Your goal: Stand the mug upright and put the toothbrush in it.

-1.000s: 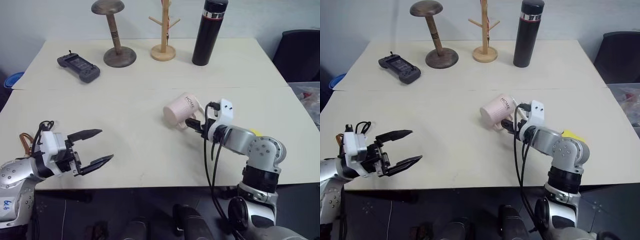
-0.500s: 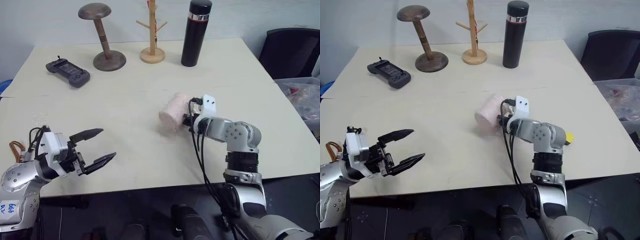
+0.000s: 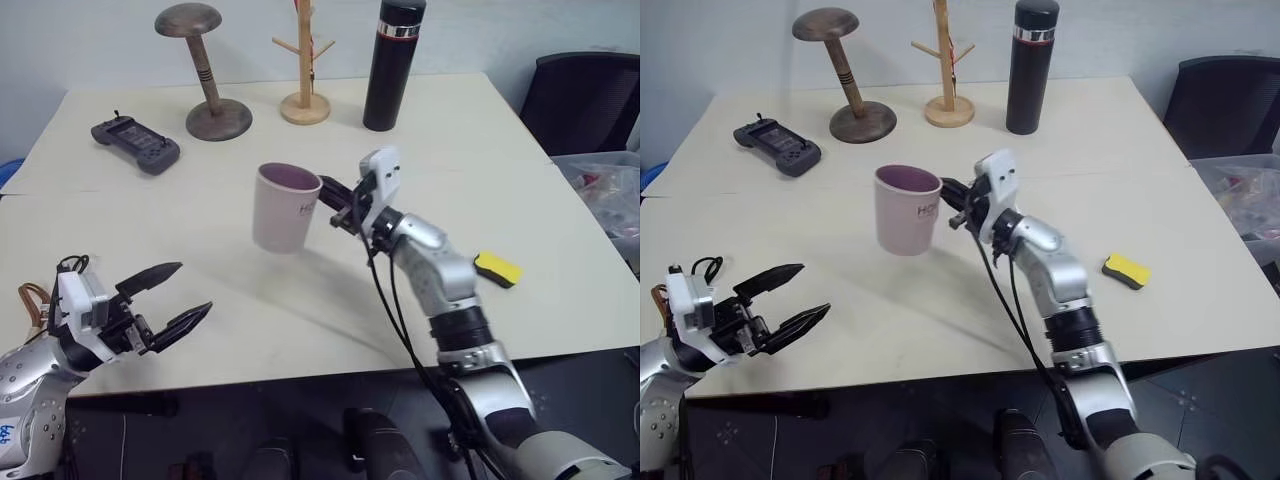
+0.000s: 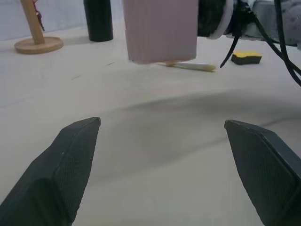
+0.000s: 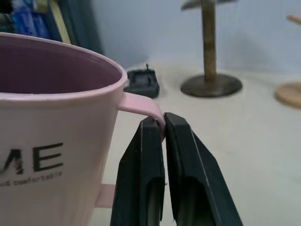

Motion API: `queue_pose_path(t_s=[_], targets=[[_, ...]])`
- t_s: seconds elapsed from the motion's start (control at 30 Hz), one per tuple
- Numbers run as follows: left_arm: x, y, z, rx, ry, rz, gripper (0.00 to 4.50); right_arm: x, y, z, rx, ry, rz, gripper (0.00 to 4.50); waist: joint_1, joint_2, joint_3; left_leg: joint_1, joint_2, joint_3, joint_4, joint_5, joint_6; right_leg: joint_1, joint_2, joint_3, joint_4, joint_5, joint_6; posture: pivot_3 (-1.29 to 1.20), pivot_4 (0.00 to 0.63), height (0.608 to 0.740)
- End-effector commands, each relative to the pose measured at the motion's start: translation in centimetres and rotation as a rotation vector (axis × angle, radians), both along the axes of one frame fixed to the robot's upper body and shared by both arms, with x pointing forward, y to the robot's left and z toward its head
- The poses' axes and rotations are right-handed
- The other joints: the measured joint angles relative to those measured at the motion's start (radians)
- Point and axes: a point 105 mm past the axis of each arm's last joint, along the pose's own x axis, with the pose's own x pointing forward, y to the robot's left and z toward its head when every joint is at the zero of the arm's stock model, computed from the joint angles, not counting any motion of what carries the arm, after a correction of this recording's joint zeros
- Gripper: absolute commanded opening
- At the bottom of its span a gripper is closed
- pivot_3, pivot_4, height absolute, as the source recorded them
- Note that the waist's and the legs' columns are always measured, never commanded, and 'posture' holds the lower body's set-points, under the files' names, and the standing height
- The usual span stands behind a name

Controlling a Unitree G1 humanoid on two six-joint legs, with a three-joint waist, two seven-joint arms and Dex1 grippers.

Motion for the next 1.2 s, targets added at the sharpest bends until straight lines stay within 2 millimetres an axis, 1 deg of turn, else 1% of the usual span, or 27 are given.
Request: queue_pose_path(t_s=[0.03,0.1,0.13,0.2,0.23,0.37,0.47,0.53,0.57,0.6,0.63,0.67,0.7,0.73,0.8,0.83,0.9,0.93,0.97,1.0,1.03,1.1,1.2], targets=[[-0.7,0.1,-0.1,-0.027,0.002,0.014,4.5,0.2,1.7,-2.1,-0.056,-0.14,-0.049,0.01,-0.001,0.0,0.0,0.0,0.0,0.0,0.0,0.0,0.0,0.0,0.0,0.0,0.0,0.0,0.0,0.0,0.15,0.74],[-0.6,0.1,-0.3,-0.023,0.001,0.018,4.5,0.0,2.8,-3.7,-0.113,-0.156,-0.037,0.01,0.0,0.0,0.001,-0.001,0.0,0.0,0.001,0.0,0.0,-0.001,0.0,0.0,0.0,0.0,0.0,0.0,0.15,0.74],[-0.5,0.2,-0.2,-0.022,-0.003,0.021,4.5,-0.1,3.1,-4.1,-0.118,-0.152,-0.019,0.01,0.002,0.0,0.001,-0.001,0.0,-0.001,0.001,0.0,0.0,-0.001,0.0,-0.001,0.0,0.0,0.0,0.0,0.15,0.74],[-0.2,0.2,0.1,-0.022,-0.021,0.03,4.5,-0.6,3.4,-4.3,-0.111,-0.146,0.047,0.01,0.003,0.0,0.001,-0.002,0.0,-0.001,0.003,0.0,0.0,0.0,-0.001,-0.002,0.0,0.0,0.0,0.0,0.15,0.74],[-0.1,0.2,0.1,-0.022,-0.025,0.032,4.5,-0.8,3.5,-4.3,-0.111,-0.147,0.069,0.55,0.003,0.0,0.001,-0.002,0.0,-0.001,0.004,0.0,0.0,0.0,-0.001,-0.002,0.0,0.0,0.0,0.0,0.15,0.74],[0.2,0.3,-0.4,-0.005,-0.006,0.04,4.5,-0.8,2.4,-4.1,-0.171,-0.216,0.057,1.66,0.001,0.001,0.001,-0.002,0.0,-0.002,0.004,0.0,0.0,0.001,-0.001,-0.002,0.0,0.0,0.0,0.0,0.15,0.74],[0.1,0.6,-0.9,-0.006,0.004,0.045,4.5,-1.2,1.0,-3.1,-0.194,-0.273,0.046,2.74,0.002,0.001,0.001,-0.002,0.0,-0.002,0.004,0.0,0.0,0.001,-0.001,-0.002,0.0,0.0,0.0,0.0,0.15,0.74],[0.1,0.6,-1.0,-0.017,0.012,0.033,4.5,-1.9,-0.6,-2.5,-0.199,-0.298,0.055,3.38,0.007,0.001,0.001,-0.002,0.0,-0.002,0.004,0.0,0.0,0.001,-0.001,-0.003,0.0,0.0,0.0,0.0,0.15,0.74],[0.0,0.4,-1.0,-0.054,0.042,0.021,4.5,-2.3,-1.7,-2.7,-0.22,-0.291,0.061,3.76,0.01,0.001,0.001,-0.002,0.0,-0.003,0.004,0.0,0.0,0.001,-0.001,-0.003,0.0,0.0,0.0,0.0,0.15,0.74],[-0.1,0.1,-0.8,-0.068,0.064,-0.004,4.5,-3.4,-3.8,-3.1,-0.244,-0.297,0.08,4.08,0.013,0.0,0.001,-0.002,0.0,-0.003,0.004,0.0,0.0,0.001,-0.001,-0.003,0.0,0.0,0.0,0.0,0.15,0.74],[-0.1,-0.2,-0.6,-0.064,0.062,-0.02,4.5,-4.7,-5.8,-3.2,-0.25,-0.298,0.104,4.08,0.024,0.0,0.0,-0.002,0.0,-0.003,0.005,0.0,0.0,0.001,-0.002,-0.003,0.0,0.0,0.0,0.0,0.15,0.74],[-0.1,-0.3,-0.4,-0.058,0.057,-0.03,4.5,-5.8,-7.0,-3.2,-0.255,-0.298,0.125,4.08,0.033,0.0,0.0,-0.003,0.0,-0.003,0.005,-0.001,0.0,0.002,-0.002,-0.003,-0.001,0.0,0.0,0.0,0.15,0.74],[0.0,-0.7,0.0,-0.057,0.043,-0.05,4.5,-6.8,-9.1,-2.9,-0.233,-0.297,0.1,4.08,0.04,0.0,0.0,-0.003,0.0,-0.005,0.005,-0.001,0.001,0.002,-0.002,-0.003,-0.002,0.0,0.0,0.0,0.15,0.74],[0.0,-1.2,0.6,-0.052,0.028,-0.08,4.5,-8.0,-11.2,-3.6,-0.259,-0.276,0.086,4.08,0.055,0.0,0.001,-0.003,-0.001,-0.005,0.005,-0.001,0.001,0.002,-0.002,-0.003,-0.002,0.0,0.0,0.0,0.15,0.74],[0.2,-2.2,1.8,-0.031,0.0,-0.144,4.5,-10.0,-15.2,-5.1,-0.342,-0.214,0.044,4.08,0.068,0.0,0.001,-0.005,-0.001,-0.005,0.005,-0.001,0.002,0.003,-0.002,-0.003,-0.004,0.0,0.001,0.0,0.15,0.74],[0.3,-2.7,2.4,-0.02,-0.009,-0.178,4.5,-10.6,-17.3,-5.8,-0.368,-0.17,-0.015,4.08,0.078,0.0,0.001,-0.005,-0.001,-0.005,0.006,-0.001,0.002,0.003,-0.003,-0.003,-0.007,0.001,0.001,0.0,0.15,0.74],[0.9,-3.9,3.6,0.006,-0.032,-0.236,4.5,-12.1,-21.3,-7.1,-0.421,-0.11,-0.138,4.44,0.082,-0.001,0.002,-0.002,-0.001,-0.004,0.006,-0.001,0.002,0.006,-0.003,-0.002,-0.007,0.001,0.001,0.0,0.15,0.74],[1.2,-4.3,3.9,0.016,-0.029,-0.255,4.5,-12.7,-23.0,-7.5,-0.439,-0.089,-0.205,4.48,0.083,-0.001,0.002,0.0,-0.001,-0.003,0.006,-0.001,0.002,0.008,-0.002,-0.001,-0.006,0.001,0.001,0.0,0.15,0.74],[1.2,-4.8,3.9,0.043,-0.009,-0.291,4.5,-13.3,-24.3,-7.8,-0.452,-0.074,-0.259,4.48,0.082,-0.001,0.002,0.003,-0.001,-0.003,0.005,-0.001,0.002,0.01,-0.002,-0.001,-0.006,0.001,0.001,0.0,0.15,0.74],[1.3,-5.3,4.0,0.061,0.001,-0.321,4.5,-13.8,-25.3,-8.1,-0.46,-0.057,-0.312,4.48,0.079,0.0,0.002,0.006,0.0,-0.003,0.004,-0.001,0.002,0.012,-0.002,-0.001,-0.006,0.001,0.001,0.0,0.15,0.74],[1.4,-5.6,4.3,0.068,-0.001,-0.337,4.5,-14.1,-25.9,-8.2,-0.468,-0.046,-0.351,4.48,0.074,0.001,0.002,0.01,0.0,-0.001,0.002,-0.002,0.002,0.014,-0.001,0.002,-0.006,0.001,0.001,0.0,0.15,0.74],[1.9,-6.0,4.7,0.075,-0.009,-0.359,4.5,-14.4,-26.0,-8.3,-0.476,-0.024,-0.365,4.48,0.063,0.001,0.002,0.015,0.0,0.001,-0.002,-0.001,0.002,0.017,0.0,0.004,-0.007,0.0,0.001,0.0,0.15,0.74],[2.3,-6.2,4.7,0.086,-0.002,-0.375,4.5,-13.7,-25.3,-7.6,-0.457,-0.01,-0.365,4.48,0.052,0.001,0.003,0.018,0.001,0.002,-0.005,-0.001,0.001,0.018,0.001,0.005,-0.007,0.0,0.0,0.0,0.15,0.74]])
